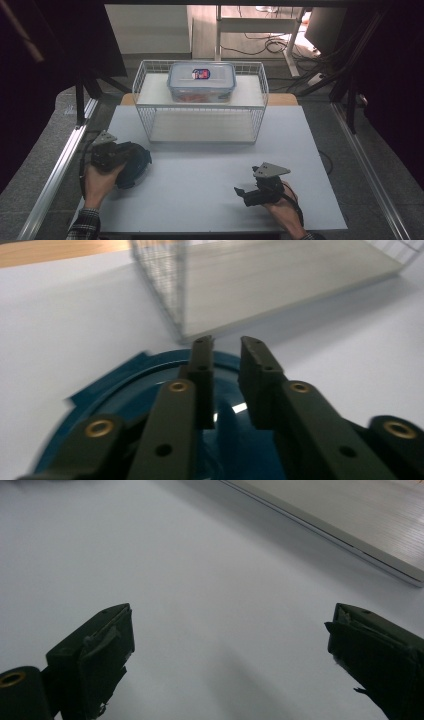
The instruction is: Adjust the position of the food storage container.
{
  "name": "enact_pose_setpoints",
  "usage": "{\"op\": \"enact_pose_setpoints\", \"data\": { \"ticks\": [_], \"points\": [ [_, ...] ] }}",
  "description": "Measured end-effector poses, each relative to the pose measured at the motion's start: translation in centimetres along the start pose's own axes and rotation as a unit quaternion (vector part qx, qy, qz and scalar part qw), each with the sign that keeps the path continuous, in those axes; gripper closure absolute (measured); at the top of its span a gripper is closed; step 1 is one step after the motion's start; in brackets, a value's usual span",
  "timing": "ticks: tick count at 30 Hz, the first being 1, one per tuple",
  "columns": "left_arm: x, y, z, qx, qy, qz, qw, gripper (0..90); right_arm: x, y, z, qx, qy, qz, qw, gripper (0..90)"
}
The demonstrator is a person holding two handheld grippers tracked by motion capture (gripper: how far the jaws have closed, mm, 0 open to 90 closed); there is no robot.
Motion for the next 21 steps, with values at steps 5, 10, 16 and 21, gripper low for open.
{"op": "enact_pose_setpoints", "data": {
  "ticks": [5, 10, 16, 21],
  "points": [
    [2.9, -0.3, -0.5, -0.007, 0.031, -0.026, 0.9991, 84.9, 0.1, -0.1, 0.2, 0.005, 0.004, -0.002, 1.0, 4.9],
    [5.8, -0.9, -1.6, -0.02, 0.063, -0.059, 0.9961, 89.2, 0.3, -0.2, 0.4, 0.011, 0.01, -0.008, 0.9999, 5.5],
    [8.6, -2.4, -2.0, -0.011, 0.093, -0.093, 0.9913, 89.4, 0.2, -0.3, 0.4, 0.013, 0.008, -0.007, 0.9998, 5.5],
    [8.4, -3.0, -1.2, 0.007, 0.085, -0.093, 0.992, 89.8, 0.2, -0.4, 0.5, 0.017, 0.01, -0.009, 0.9998, 5.5]
  ]
}}
Point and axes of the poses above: each handheld gripper's, and its own axes: z roughly forward along the jaws, y roughly out of its top, x roughly to its left, the point moved 6 cm from there along z, roughly forward along the jaws, and after that the axes turned 4 degrees about -z, right-handed, at the moved point
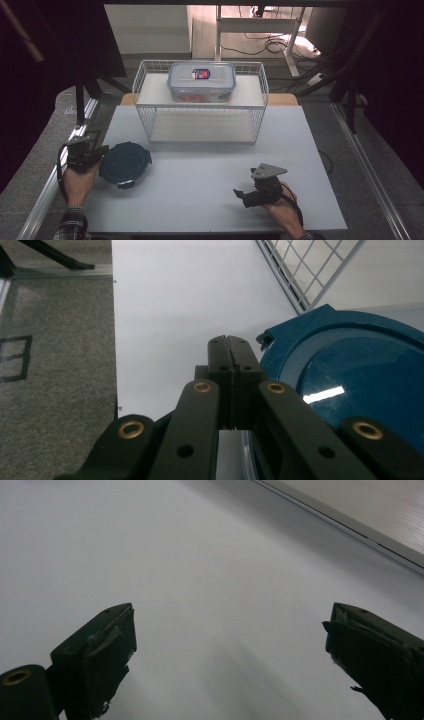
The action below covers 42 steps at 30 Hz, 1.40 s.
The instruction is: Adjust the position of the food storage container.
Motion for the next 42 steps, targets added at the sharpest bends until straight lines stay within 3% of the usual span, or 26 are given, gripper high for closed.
{"op": "enact_pose_setpoints", "data": {
  "ticks": [4, 10, 20, 24, 26, 28, 32, 35, 40, 42],
  "points": [
    [-0.1, -0.1, -0.1, -0.003, -0.002, -0.016, 0.9999, 89.9, 0.0, 0.0, 0.0, 0.002, 0.0, 0.001, 1.0, 5.6],
    [-0.9, -0.4, -0.2, -0.002, -0.006, -0.017, 0.9998, 90.0, 0.0, -0.1, 0.2, 0.006, 0.001, -0.002, 1.0, 5.6],
    [-5.8, -0.9, 0.8, 0.017, -0.044, 0.01, 0.9989, 90.0, 0.2, -0.1, 0.4, 0.011, 0.003, -0.005, 0.9999, 5.6],
    [-7.3, -1.1, 0.9, 0.022, -0.05, 0.027, 0.9982, 90.0, 0.2, -0.2, 0.4, 0.012, 0.003, -0.003, 0.9999, 5.6],
    [-7.3, -1.1, 0.9, 0.021, -0.048, 0.037, 0.998, 90.0, 0.2, -0.2, 0.4, 0.012, 0.004, -0.003, 0.9999, 5.6],
    [-7.1, -1.1, 0.6, 0.012, -0.052, 0.029, 0.9982, 89.9, 0.2, -0.2, 0.3, 0.014, 0.003, -0.007, 0.9999, 5.6],
    [-6.4, -1.8, -0.5, 0.008, -0.025, 0.033, 0.9991, 89.9, 0.2, -0.3, 0.1, 0.01, 0.003, -0.007, 0.9999, 5.6],
    [-5.7, -2.9, -1.5, 0.018, -0.006, 0.034, 0.9992, 89.8, 0.0, -0.4, 0.1, 0.012, 0.003, -0.004, 0.9999, 5.6],
    [-5.6, -4.2, -1.6, 0.042, -0.014, 0.022, 0.9988, 89.8, 0.0, -0.4, 0.0, 0.012, 0.002, -0.007, 0.9999, 5.6],
    [-5.9, -4.7, -1.4, 0.057, -0.001, 0.031, 0.9979, 89.9, 0.1, -0.4, 0.0, 0.013, 0.002, -0.008, 0.9999, 5.6]
  ]
}}
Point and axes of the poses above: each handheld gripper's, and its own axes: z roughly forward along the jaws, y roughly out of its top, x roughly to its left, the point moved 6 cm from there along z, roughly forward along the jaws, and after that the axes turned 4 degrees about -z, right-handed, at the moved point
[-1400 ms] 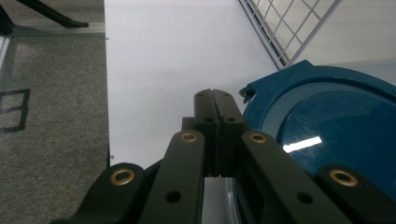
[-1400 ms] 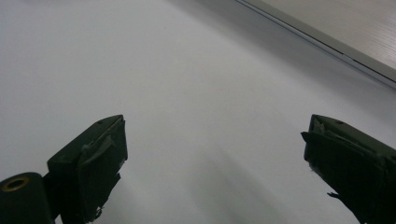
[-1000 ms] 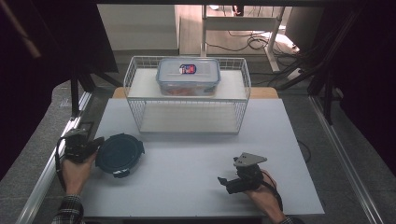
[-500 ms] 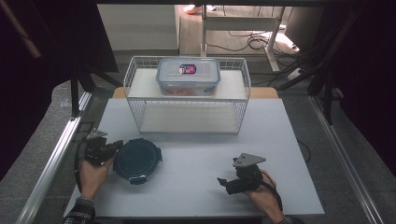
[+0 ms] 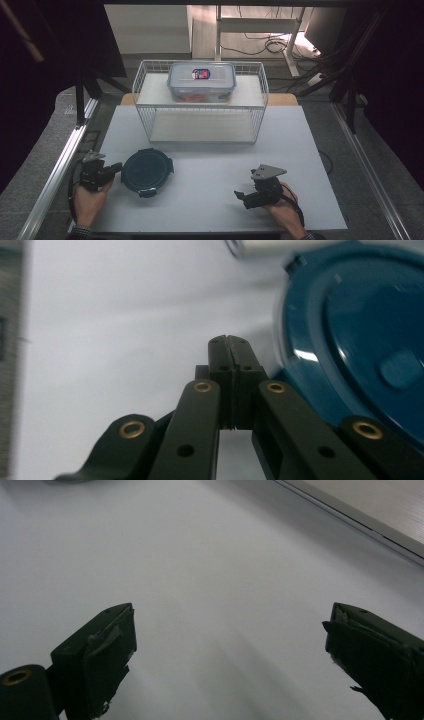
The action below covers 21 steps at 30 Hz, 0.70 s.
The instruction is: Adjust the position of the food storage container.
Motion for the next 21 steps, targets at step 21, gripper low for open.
{"op": "enact_pose_setpoints", "data": {
  "ticks": [21],
  "points": [
    [-4.5, -0.2, 1.4, 0.026, -0.087, -0.012, 0.9958, 90.0, 0.2, -0.1, 0.4, 0.008, 0.003, -0.001, 1.0, 5.6]
  ]
}}
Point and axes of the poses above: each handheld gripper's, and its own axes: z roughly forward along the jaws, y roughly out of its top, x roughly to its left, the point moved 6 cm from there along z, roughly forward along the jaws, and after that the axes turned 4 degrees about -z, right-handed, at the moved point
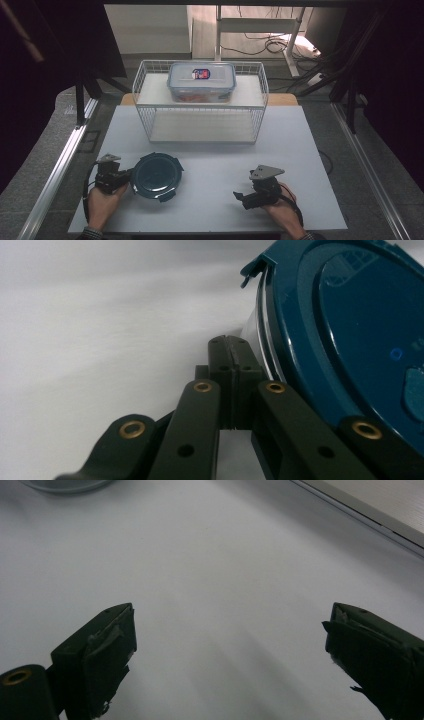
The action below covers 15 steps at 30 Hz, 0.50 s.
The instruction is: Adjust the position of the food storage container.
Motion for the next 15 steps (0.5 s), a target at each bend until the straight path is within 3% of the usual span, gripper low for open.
{"op": "enact_pose_setpoints", "data": {
  "ticks": [9, 15],
  "points": [
    [-2.7, 0.3, 2.0, 0.024, -0.023, 0.03, 0.999, 90.0, 0.2, 0.0, 0.3, 0.004, 0.002, -0.003, 1.0, 5.6],
    [-5.5, 0.7, 3.9, 0.035, -0.046, 0.052, 0.997, 90.0, 0.3, 0.0, 0.4, 0.005, 0.002, -0.002, 1.0, 5.7]
  ]
}}
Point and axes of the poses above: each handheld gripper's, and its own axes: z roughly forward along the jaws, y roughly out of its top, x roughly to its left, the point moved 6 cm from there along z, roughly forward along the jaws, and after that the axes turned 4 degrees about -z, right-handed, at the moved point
